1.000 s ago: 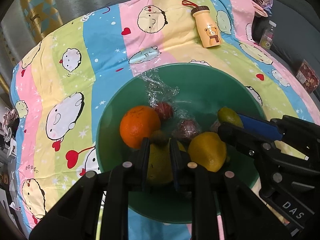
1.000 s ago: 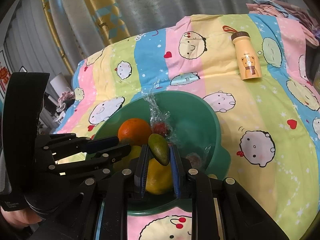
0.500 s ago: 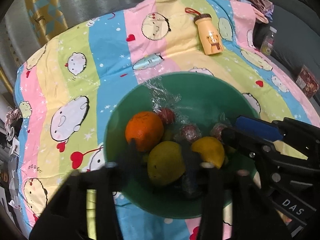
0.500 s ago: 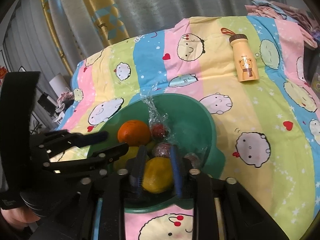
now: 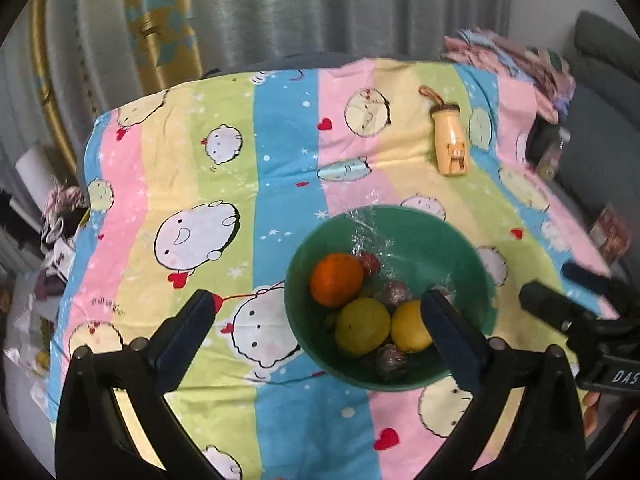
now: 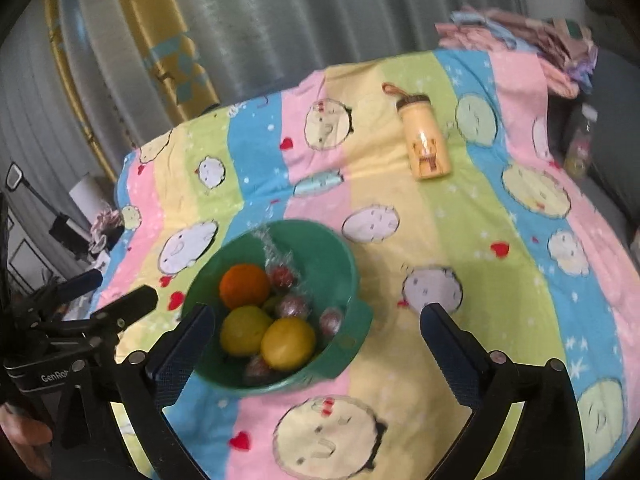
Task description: Organize fruits
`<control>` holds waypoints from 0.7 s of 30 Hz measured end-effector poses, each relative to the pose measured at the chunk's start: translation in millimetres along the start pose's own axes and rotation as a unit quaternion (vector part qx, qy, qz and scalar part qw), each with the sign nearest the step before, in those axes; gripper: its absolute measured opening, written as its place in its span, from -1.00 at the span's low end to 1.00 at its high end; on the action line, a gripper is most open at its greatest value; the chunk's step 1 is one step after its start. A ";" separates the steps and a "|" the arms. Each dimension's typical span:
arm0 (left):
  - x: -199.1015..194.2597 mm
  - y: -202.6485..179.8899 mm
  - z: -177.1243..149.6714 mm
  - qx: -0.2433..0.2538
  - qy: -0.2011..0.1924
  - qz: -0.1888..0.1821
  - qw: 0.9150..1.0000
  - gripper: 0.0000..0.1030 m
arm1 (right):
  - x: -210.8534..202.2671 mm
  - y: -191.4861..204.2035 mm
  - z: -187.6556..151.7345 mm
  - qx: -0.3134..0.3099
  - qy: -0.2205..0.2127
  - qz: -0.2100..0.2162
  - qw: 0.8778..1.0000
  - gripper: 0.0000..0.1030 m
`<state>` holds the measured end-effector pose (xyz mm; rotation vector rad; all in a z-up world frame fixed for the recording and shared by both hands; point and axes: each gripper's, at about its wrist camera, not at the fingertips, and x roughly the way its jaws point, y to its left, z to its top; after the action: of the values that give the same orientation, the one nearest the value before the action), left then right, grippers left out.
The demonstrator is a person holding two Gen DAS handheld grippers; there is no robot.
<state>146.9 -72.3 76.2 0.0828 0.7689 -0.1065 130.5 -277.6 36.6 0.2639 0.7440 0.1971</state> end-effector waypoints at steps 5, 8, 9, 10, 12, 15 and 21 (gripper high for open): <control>-12.8 4.8 3.5 -0.005 0.027 0.068 0.997 0.99 | -4.6 8.9 -0.6 -0.016 0.035 -0.003 0.999 0.98; -18.6 8.0 2.0 -0.006 0.028 0.078 0.997 0.99 | -12.6 15.0 -2.1 -0.032 0.021 -0.020 0.999 0.98; -20.0 9.2 2.1 -0.011 0.030 0.068 0.997 0.99 | -15.1 17.4 -3.0 -0.036 0.018 -0.023 0.999 0.98; -21.1 10.7 1.6 -0.016 0.031 0.063 0.997 0.99 | -16.2 19.1 -3.0 -0.039 0.017 -0.022 0.999 0.98; -22.4 12.0 3.4 -0.020 0.033 0.062 0.997 0.99 | -18.3 22.3 -3.2 -0.044 0.016 -0.019 0.999 0.98; -25.4 12.2 6.1 -0.025 0.028 0.074 0.997 0.99 | -17.9 26.5 -3.3 -0.050 0.017 -0.012 0.999 0.98; -24.2 10.8 9.1 -0.031 0.039 0.073 0.996 0.99 | -14.5 30.2 -5.2 -0.062 0.028 -0.011 0.998 0.98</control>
<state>137.3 -61.1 100.0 0.0842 0.8404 0.0607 114.0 -252.0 51.5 0.1330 0.7861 0.2297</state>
